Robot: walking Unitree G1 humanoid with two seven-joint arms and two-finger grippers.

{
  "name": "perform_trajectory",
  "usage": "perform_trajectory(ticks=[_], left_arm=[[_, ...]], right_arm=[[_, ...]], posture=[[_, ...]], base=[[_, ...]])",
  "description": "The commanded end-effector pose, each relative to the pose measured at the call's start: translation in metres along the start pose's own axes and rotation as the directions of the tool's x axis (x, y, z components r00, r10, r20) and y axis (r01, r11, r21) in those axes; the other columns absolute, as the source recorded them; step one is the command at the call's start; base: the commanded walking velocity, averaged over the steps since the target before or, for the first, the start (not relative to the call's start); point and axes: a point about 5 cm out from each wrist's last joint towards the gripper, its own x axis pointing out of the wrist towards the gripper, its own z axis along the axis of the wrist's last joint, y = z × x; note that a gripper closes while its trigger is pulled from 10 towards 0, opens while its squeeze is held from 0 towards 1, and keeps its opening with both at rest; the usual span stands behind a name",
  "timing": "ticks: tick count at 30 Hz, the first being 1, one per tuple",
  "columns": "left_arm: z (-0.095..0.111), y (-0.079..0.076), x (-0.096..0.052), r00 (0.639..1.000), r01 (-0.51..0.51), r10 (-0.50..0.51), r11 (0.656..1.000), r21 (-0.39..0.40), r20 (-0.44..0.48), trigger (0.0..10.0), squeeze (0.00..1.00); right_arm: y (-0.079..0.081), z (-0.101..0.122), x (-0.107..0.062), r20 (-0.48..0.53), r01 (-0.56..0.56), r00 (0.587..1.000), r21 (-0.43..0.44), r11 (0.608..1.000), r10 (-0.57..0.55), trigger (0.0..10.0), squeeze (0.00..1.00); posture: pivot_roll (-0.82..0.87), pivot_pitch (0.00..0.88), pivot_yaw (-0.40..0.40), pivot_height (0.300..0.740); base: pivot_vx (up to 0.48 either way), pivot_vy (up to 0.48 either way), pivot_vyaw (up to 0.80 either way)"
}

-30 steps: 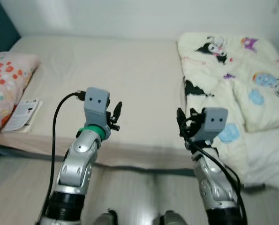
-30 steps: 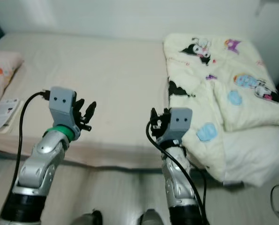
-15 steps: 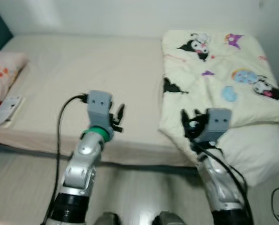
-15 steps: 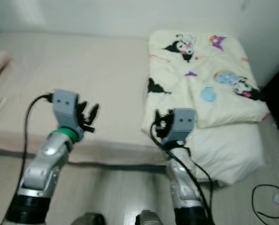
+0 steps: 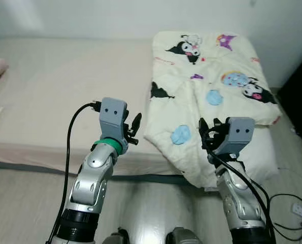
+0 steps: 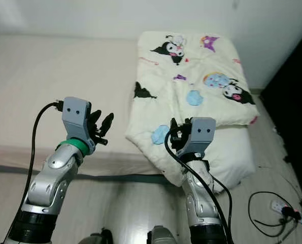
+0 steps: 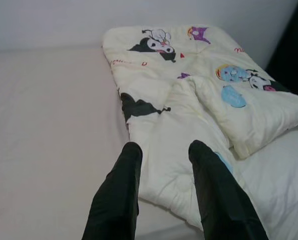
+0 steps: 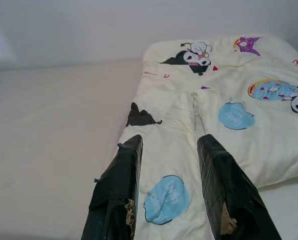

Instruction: Clean up the room

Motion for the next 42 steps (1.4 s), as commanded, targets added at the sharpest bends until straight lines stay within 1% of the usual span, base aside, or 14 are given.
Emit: perform_trajectory(ticks=[1, 14, 19, 25, 39, 42], left_arm=[[-0.0044, 0.0055, -0.0022, 1.0, -0.018, 0.018, 1.0, 0.004, -0.023, 10.0, 0.0], [-0.0047, 0.004, -0.0018, 1.0, -0.003, 0.003, 1.0, 0.004, -0.02, 10.0, 0.0], [-0.004, 0.003, -0.0012, 1.0, 0.003, -0.002, 1.0, 0.006, -0.012, 10.0, 0.0], [-0.0034, 0.0027, -0.0003, 1.0, 0.003, -0.003, 1.0, 0.01, -0.006, 10.0, 0.0], [-0.0032, 0.003, -0.0001, 1.0, -0.001, 0.001, 1.0, 0.006, -0.006, 10.0, 0.0], [-0.0032, 0.003, -0.0001, 1.0, -0.002, 0.002, 1.0, 0.002, -0.008, 10.0, 0.0]], right_arm=[[0.0024, -0.0042, -0.0022, -0.018, -0.002, 1.0, 0.012, 1.0, 0.002, 10.0, 0.0], [0.0023, -0.0061, -0.0026, -0.025, -0.004, 1.0, 0.011, 1.0, 0.004, 10.0, 0.0], [0.0014, -0.0055, -0.0019, -0.025, 0.001, 1.0, 0.02, 1.0, 0.0, 10.0, 0.0], [0.0006, -0.005, -0.0013, -0.024, 0.004, 1.0, 0.016, 1.0, -0.004, 10.0, 0.0], [0.0002, -0.005, -0.0011, -0.022, 0.006, 1.0, 0.005, 1.0, -0.006, 10.0, 0.0], [0.0003, -0.0052, -0.0013, -0.023, 0.006, 1.0, 0.005, 1.0, -0.006, 10.0, 0.0]], posture=[[-0.12, 0.084, 0.08, 0.716], [-0.12, 0.08, 0.081, 0.716], [-0.12, 0.079, 0.081, 0.716], [-0.13, 0.074, 0.082, 0.716], [-0.12, 0.076, 0.082, 0.716], [-0.12, 0.078, 0.083, 0.716]], base=[[0.0, 0.0, 0.0], [0.0, 0.0, 0.0], [0.0, 0.0, -0.73], [0.301, 0.0, -0.75], [0.337, 0.0, 0.0], [0.082, 0.0, 0.0]])
